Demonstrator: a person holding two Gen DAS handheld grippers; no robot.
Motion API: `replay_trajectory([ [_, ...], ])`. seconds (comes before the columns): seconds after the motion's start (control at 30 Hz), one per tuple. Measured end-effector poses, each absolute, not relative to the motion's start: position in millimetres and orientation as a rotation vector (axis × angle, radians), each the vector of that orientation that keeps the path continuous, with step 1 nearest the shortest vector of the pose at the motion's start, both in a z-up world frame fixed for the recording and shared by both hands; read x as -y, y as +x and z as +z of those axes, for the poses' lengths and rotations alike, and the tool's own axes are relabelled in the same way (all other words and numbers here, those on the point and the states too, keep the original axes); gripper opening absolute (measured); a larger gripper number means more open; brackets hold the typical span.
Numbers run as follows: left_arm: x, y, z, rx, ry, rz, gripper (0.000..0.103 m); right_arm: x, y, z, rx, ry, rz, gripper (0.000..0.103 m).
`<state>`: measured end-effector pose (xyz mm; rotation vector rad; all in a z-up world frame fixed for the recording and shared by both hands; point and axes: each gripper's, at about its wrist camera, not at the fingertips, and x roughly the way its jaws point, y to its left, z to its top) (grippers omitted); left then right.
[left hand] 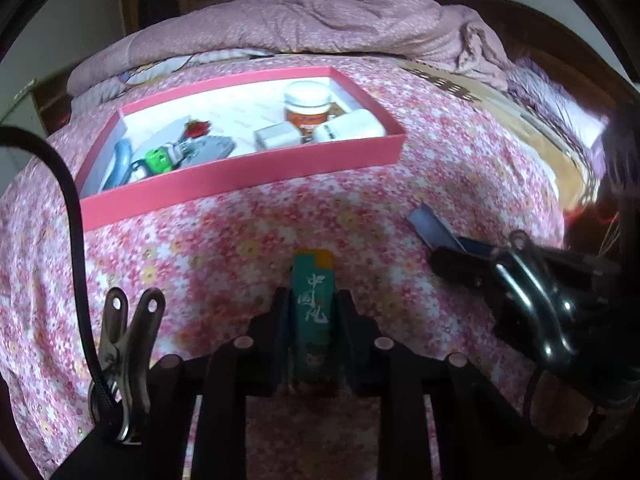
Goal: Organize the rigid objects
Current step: 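Grasp the green printed box with the left gripper while the right gripper grasps the grey hook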
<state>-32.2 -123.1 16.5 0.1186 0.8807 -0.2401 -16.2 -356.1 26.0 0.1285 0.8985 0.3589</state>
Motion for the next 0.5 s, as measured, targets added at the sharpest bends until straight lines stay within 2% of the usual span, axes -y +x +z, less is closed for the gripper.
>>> replay_trajectory([
  [0.37, 91, -29, 16, -0.85, 0.059, -0.209, 0.025, 354, -17, 26, -0.893, 0.115, 0.354, 0.019],
  [0.5, 87, -31, 15, -0.846, 0.026, -0.24, 0.031, 351, -18, 26, -0.887, 0.098, 0.346, 0.019],
])
